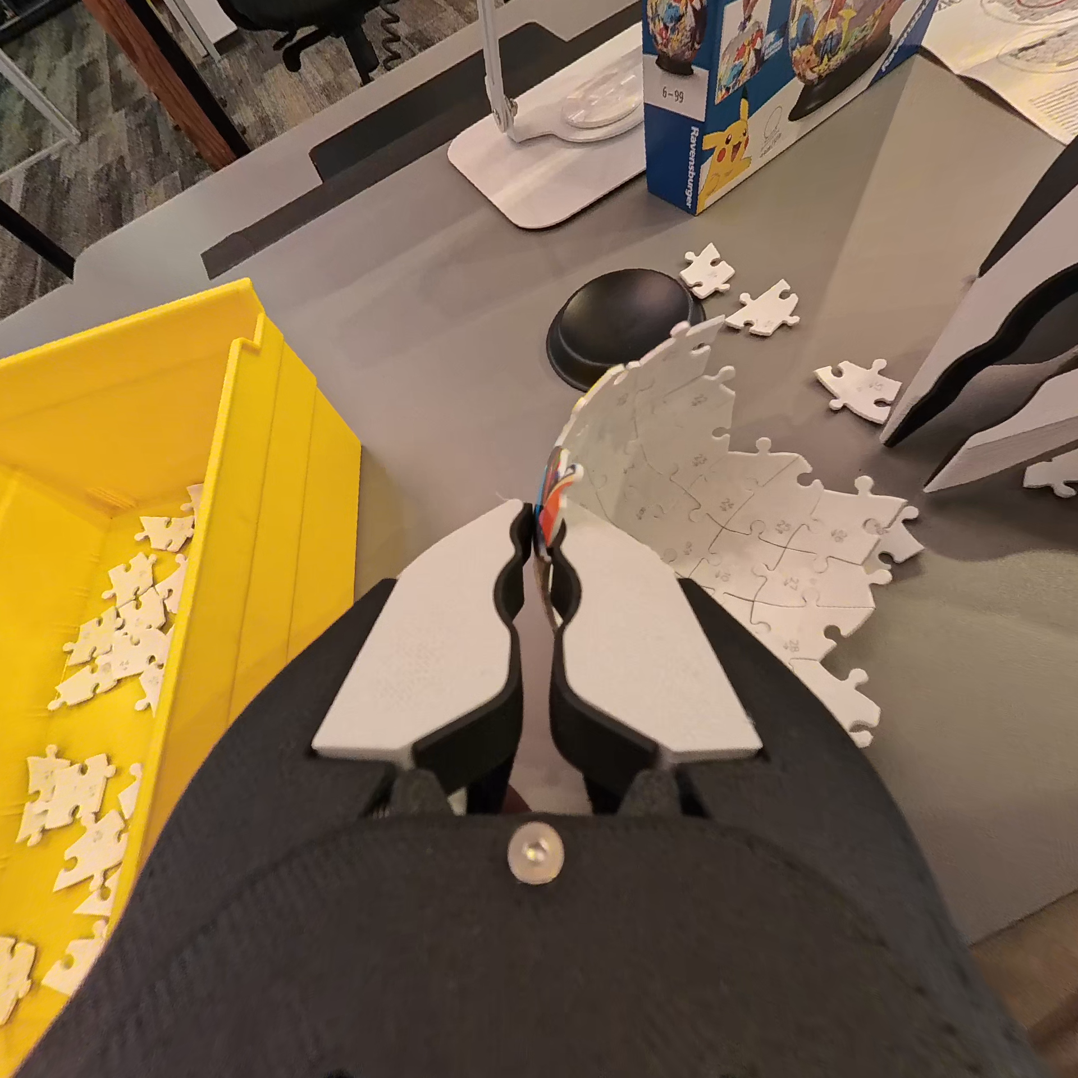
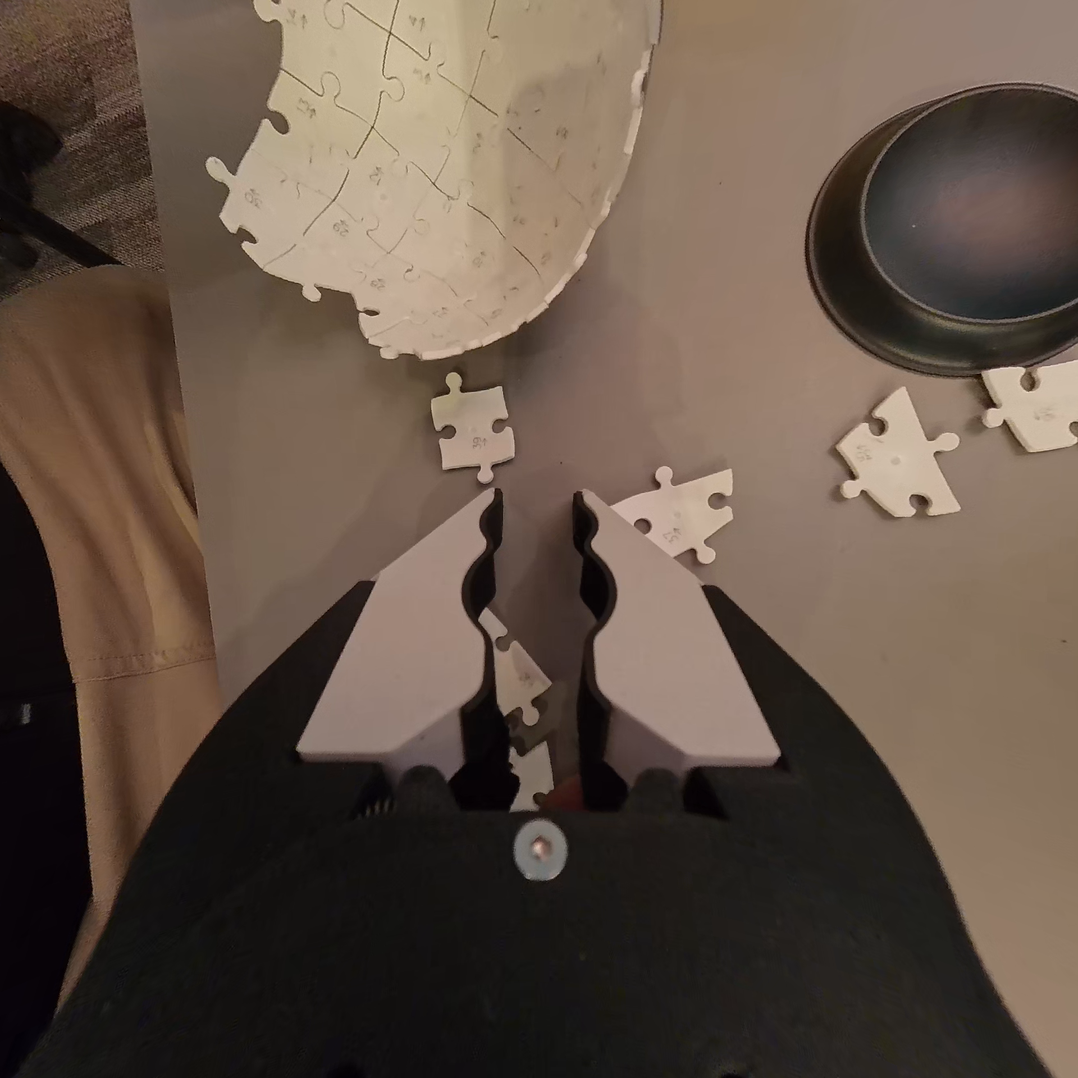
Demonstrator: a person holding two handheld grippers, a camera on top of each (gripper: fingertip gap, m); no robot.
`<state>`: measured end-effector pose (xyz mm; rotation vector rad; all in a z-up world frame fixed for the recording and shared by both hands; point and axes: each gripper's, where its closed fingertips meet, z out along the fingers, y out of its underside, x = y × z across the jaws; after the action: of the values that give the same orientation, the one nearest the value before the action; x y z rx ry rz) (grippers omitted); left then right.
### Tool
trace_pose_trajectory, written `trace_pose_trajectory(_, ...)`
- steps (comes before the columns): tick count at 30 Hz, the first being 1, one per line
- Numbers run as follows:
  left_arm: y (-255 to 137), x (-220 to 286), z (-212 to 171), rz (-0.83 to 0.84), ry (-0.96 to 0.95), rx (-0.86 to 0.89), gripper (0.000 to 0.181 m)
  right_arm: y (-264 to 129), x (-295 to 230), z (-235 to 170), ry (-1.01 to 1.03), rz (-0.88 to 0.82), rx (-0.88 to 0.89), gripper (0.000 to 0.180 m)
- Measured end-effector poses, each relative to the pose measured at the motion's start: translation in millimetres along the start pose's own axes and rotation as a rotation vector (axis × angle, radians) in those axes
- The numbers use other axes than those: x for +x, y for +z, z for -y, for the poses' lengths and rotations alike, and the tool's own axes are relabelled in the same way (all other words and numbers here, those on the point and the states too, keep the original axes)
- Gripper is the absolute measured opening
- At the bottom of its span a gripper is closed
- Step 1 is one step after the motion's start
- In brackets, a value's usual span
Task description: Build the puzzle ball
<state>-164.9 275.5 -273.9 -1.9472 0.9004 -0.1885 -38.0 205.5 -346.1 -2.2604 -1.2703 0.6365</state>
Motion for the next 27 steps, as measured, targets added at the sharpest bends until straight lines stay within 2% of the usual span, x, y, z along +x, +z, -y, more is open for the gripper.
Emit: trace_pose_trajectory(27,1.8,-6.7,0.9,0.028,0.001,0.055,0.003,-2.4,-0.9,1.8,-0.003,0.003,0.008,0.023)
